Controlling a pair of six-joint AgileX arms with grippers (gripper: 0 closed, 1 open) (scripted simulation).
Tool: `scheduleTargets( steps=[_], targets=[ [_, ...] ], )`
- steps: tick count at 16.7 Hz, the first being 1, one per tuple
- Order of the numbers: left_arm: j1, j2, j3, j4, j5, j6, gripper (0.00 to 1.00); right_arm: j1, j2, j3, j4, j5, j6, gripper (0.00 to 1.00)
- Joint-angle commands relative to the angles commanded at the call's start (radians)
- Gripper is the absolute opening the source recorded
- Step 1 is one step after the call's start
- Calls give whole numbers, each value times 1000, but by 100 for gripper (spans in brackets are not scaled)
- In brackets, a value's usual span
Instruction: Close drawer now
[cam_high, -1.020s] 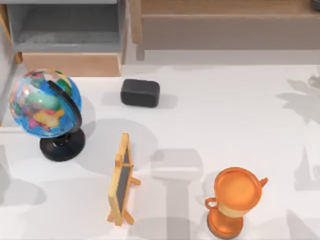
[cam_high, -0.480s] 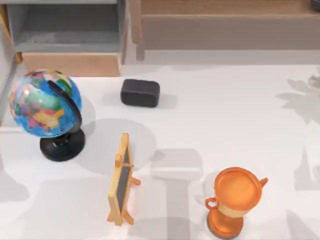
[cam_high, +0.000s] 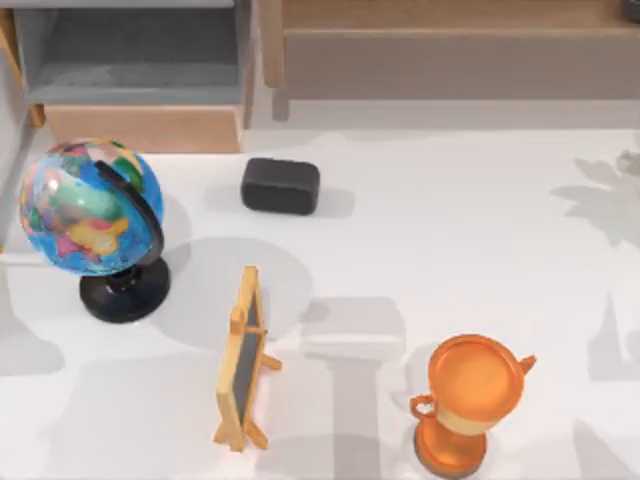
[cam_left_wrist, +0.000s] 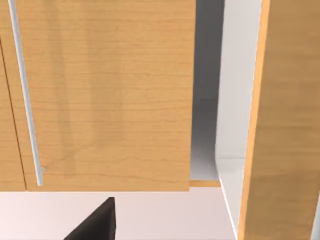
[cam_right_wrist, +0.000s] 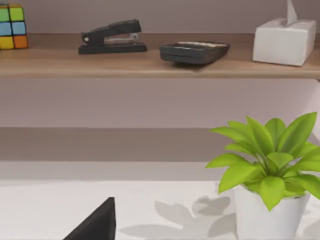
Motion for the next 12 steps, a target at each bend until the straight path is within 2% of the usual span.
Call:
scheduleTargets(
  steps=[3,12],
  targets=[
    [0,0,0,0,0,0,100,0,0,0,0,0,0,100],
    [0,0,0,0,0,0,32,0,0,0,0,0,0,100]
  ],
)
